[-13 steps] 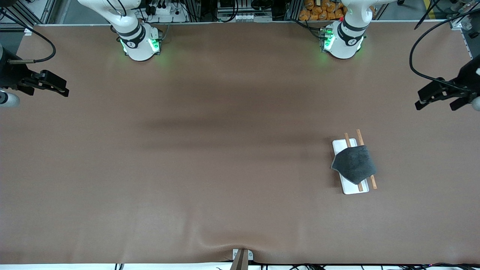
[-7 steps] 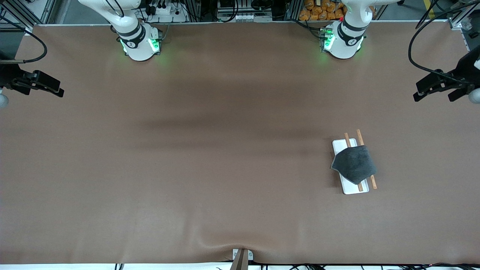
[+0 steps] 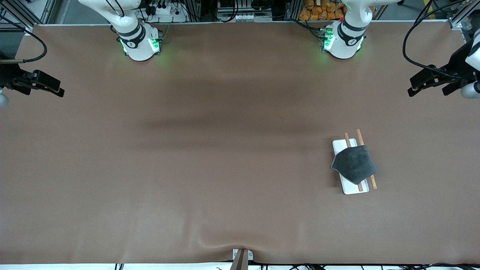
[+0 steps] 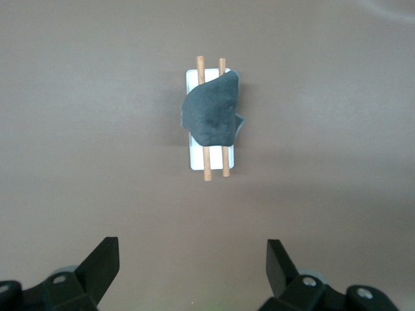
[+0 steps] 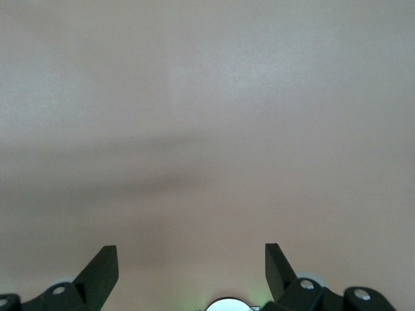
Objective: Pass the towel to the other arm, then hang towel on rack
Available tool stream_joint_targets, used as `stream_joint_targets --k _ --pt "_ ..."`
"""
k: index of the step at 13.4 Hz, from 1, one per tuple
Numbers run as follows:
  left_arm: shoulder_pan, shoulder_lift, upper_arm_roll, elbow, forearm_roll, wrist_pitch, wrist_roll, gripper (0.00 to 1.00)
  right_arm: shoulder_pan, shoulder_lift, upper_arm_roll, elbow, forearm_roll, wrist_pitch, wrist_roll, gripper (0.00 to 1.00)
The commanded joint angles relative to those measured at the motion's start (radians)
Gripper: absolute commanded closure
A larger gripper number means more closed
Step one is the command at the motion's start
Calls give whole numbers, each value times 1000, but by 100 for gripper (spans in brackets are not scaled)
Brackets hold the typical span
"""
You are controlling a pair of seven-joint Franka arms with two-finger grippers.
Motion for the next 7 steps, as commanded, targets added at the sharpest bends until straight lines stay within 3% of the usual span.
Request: stream_joint_targets --k 1,7 --pt "-15 -54 12 -46 39 -2 -15 0 -20 -14 12 0 12 -6 8 0" --pt "-10 -58 3 -37 66 -2 -17 0 -22 -12 10 0 12 -6 8 0"
